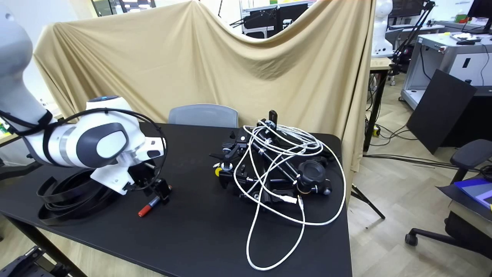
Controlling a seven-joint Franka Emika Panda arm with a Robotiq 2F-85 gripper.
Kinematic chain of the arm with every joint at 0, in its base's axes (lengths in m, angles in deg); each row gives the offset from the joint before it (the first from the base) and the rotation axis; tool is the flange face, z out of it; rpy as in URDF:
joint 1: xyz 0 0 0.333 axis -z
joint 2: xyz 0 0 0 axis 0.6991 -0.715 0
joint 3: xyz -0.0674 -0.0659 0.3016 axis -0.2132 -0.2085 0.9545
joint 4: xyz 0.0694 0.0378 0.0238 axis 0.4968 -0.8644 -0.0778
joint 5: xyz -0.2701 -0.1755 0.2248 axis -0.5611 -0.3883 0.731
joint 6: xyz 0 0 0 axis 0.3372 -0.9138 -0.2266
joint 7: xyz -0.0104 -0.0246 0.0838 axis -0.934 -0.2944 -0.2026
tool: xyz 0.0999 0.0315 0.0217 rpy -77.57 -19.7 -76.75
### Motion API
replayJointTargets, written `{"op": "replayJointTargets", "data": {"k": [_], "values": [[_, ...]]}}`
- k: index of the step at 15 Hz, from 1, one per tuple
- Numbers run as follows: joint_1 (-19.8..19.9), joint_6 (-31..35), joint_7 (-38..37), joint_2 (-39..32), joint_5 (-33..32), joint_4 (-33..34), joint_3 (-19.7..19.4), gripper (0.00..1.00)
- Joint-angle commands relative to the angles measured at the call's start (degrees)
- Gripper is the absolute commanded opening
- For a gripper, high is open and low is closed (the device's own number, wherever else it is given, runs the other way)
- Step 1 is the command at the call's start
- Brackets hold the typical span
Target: Move the marker away from you
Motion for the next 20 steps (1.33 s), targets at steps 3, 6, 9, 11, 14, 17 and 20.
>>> {"op": "replayJointTargets", "data": {"k": [3, 6, 9, 11, 14, 17, 20], "values": [[-0.87, 1.58, 0.51, -2.33, 0.75, 2.25, -0.68, 0.45], [-0.72, 1.51, 0.88, -2.96, 0.98, 2.66, -0.53, 0.25], [-0.35, 1.32, 1.39, -3.26, 1.35, 2.59, 0.01, 0.05], [-0.33, 1.08, 1.56, -2.66, 1.36, 2.37, 0.02, 0.05], [-0.75, -1.05, 1.96, -1.15, 0.53, 2.95, -0.68, 0.05], [-0.92, -4.72, 2.83, 0.07, -0.47, 5.14, -1.11, 0.05], [0.14, -9.7, 4.48, 0.68, -0.77, 8.85, -0.6, 0.05]]}}
